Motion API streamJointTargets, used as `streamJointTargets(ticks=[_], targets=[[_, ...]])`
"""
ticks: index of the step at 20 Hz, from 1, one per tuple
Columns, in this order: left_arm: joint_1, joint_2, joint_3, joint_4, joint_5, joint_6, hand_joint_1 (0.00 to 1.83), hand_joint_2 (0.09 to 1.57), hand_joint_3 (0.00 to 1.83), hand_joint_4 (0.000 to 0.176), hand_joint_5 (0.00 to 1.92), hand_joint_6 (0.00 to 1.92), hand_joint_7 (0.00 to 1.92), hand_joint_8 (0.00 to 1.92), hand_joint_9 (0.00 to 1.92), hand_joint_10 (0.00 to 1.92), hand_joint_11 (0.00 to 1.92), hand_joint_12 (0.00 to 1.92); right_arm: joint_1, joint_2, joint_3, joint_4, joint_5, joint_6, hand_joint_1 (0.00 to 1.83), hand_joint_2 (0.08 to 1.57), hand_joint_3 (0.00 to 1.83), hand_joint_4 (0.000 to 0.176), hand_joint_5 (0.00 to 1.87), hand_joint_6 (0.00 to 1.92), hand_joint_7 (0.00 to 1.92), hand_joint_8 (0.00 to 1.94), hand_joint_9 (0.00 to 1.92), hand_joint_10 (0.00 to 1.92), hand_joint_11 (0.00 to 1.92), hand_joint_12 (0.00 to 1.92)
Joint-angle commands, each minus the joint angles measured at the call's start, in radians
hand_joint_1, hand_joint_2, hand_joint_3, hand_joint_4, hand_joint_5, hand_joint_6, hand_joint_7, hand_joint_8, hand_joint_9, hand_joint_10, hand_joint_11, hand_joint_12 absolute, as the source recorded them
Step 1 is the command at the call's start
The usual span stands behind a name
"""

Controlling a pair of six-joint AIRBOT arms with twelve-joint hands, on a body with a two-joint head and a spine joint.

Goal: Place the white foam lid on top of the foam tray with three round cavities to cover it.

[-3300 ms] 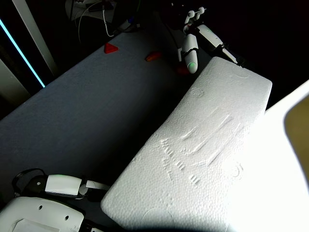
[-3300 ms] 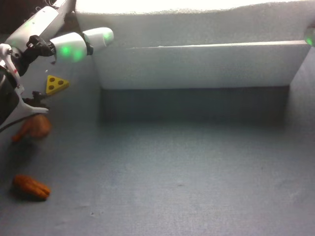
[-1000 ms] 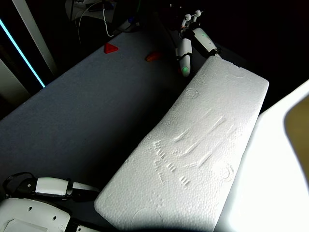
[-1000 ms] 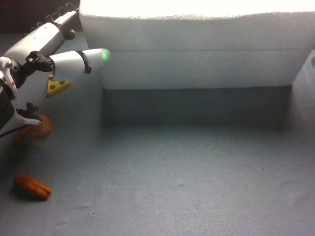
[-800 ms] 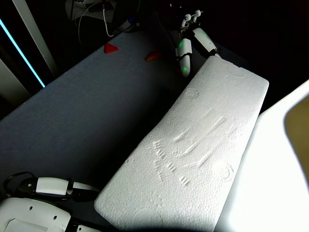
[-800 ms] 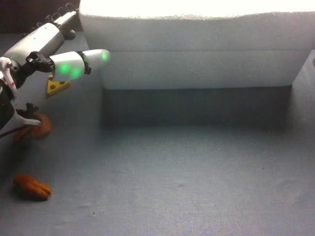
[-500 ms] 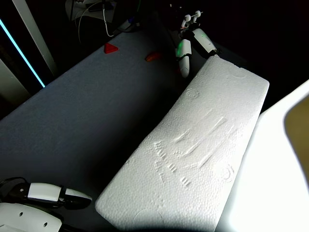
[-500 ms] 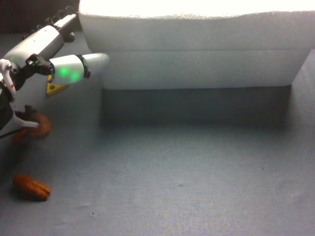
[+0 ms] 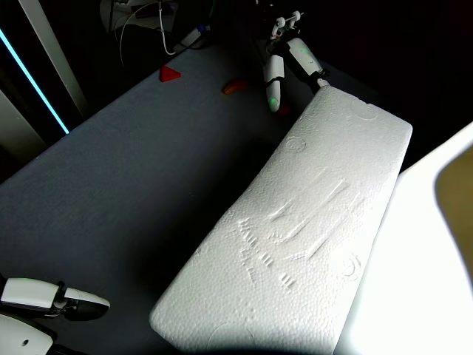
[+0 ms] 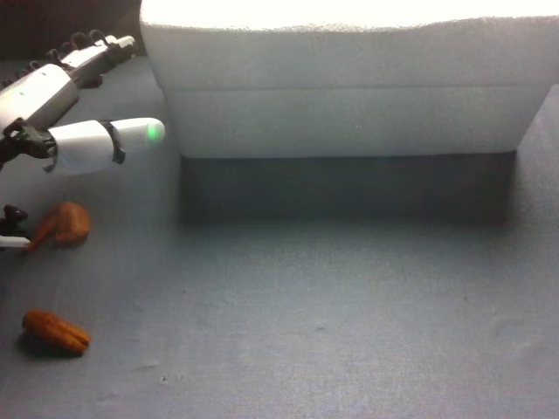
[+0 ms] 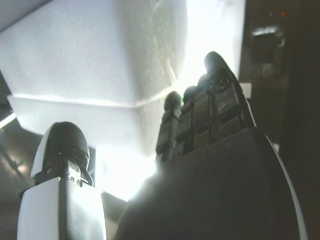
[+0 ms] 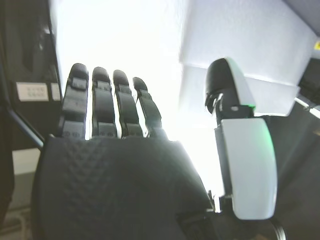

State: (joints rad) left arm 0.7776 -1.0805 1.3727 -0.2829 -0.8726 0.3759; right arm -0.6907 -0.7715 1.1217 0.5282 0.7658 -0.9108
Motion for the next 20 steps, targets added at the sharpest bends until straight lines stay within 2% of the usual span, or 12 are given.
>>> streamJointTargets(ticks=[1,2,3,5,9,10,14,15,16,18,19,20], targets=[[0.005,0.019,-0.008,-0.012,-0.159,-0.001,0.45,1.11,0.0,0.0,0.1,0.0,0.0,0.0,0.0,0.0,0.0,0.27,-0.008,0.024,-0.009,0.0,0.15,0.003,0.57,1.22,0.0,0.0,0.0,0.0,0.0,0.0,0.0,0.0,0.01,0.25],[0.014,0.029,-0.02,-0.011,-0.176,-0.001,0.45,1.11,0.0,0.0,0.1,0.0,0.0,0.0,0.0,0.0,0.0,0.09,-0.027,0.037,-0.027,-0.003,0.171,0.004,0.59,1.22,0.0,0.0,0.0,0.0,0.0,0.0,0.0,0.0,0.0,0.29],[0.029,0.046,-0.038,-0.009,-0.199,-0.001,0.45,1.1,0.0,0.0,0.11,0.0,0.0,0.0,0.0,0.0,0.0,0.14,-0.054,0.057,-0.054,-0.012,0.2,0.004,0.56,1.22,0.0,0.0,0.0,0.0,0.0,0.0,0.0,0.0,0.0,0.3],[0.055,0.075,-0.072,0.0,-0.241,-0.001,0.48,1.13,0.01,0.0,0.08,0.0,0.0,0.0,0.0,0.0,0.0,0.01,-0.103,0.085,-0.099,-0.034,0.253,0.019,0.5,1.24,0.0,0.0,0.0,0.0,0.0,0.0,0.0,0.0,0.0,0.57],[0.116,0.132,-0.146,0.03,-0.314,-0.001,0.45,1.16,0.01,0.0,0.07,0.0,0.0,0.0,0.0,0.0,0.0,0.0,-0.2,0.093,-0.149,-0.089,0.35,0.092,0.42,1.28,0.0,0.0,0.0,0.0,0.0,0.0,0.0,0.0,0.0,0.86],[0.131,0.144,-0.163,0.037,-0.334,-0.001,0.45,1.17,0.01,0.0,0.08,0.0,0.0,0.0,0.0,0.0,0.0,0.0,-0.213,0.097,-0.164,-0.108,0.365,0.098,0.43,1.29,0.0,0.0,0.0,0.0,0.0,0.0,0.0,0.0,0.0,0.87],[0.18,0.179,-0.225,0.085,-0.406,-0.02,0.4,1.2,0.02,0.0,0.09,0.0,0.01,0.0,0.0,0.0,0.0,0.0,-0.241,0.114,-0.227,-0.196,0.411,0.114,0.38,1.29,0.0,0.0,0.0,0.0,0.03,0.01,0.08,0.05,0.0,1.23],[0.191,0.181,-0.238,0.098,-0.422,-0.029,0.4,1.2,0.02,0.0,0.09,0.0,0.01,0.0,0.0,0.0,0.0,0.0,-0.25,0.114,-0.239,-0.212,0.428,0.119,0.38,1.29,0.0,0.0,0.0,0.0,0.03,0.01,0.08,0.05,0.0,1.23],[0.201,0.181,-0.252,0.118,-0.437,-0.042,0.33,1.22,0.02,0.0,0.06,0.0,0.0,0.0,0.0,0.0,0.0,0.0,-0.262,0.114,-0.253,-0.236,0.448,0.13,0.44,1.31,0.0,0.0,0.0,0.0,0.01,0.0,0.02,0.02,0.0,1.01],[0.207,0.179,-0.273,0.154,-0.457,-0.058,0.28,1.23,0.02,0.0,0.05,0.0,0.0,0.0,0.0,0.0,0.0,0.0,-0.282,0.114,-0.274,-0.272,0.48,0.151,0.48,1.32,0.0,0.0,0.0,0.0,0.0,0.0,0.03,0.03,0.0,1.06],[0.207,0.176,-0.277,0.17,-0.461,-0.066,0.26,1.24,0.01,0.0,0.04,0.0,0.0,0.0,0.0,0.0,0.0,0.0,-0.291,0.114,-0.278,-0.286,0.49,0.162,0.41,1.31,0.0,0.0,0.0,0.0,0.0,0.0,0.01,0.02,0.0,1.07],[0.205,0.172,-0.28,0.183,-0.464,-0.073,0.24,1.24,0.01,0.0,0.04,0.0,0.0,0.0,0.0,0.0,0.0,0.0,-0.3,0.113,-0.282,-0.3,0.5,0.173,0.38,1.29,0.0,0.0,0.0,0.0,0.0,0.0,0.01,0.02,0.0,0.92]])
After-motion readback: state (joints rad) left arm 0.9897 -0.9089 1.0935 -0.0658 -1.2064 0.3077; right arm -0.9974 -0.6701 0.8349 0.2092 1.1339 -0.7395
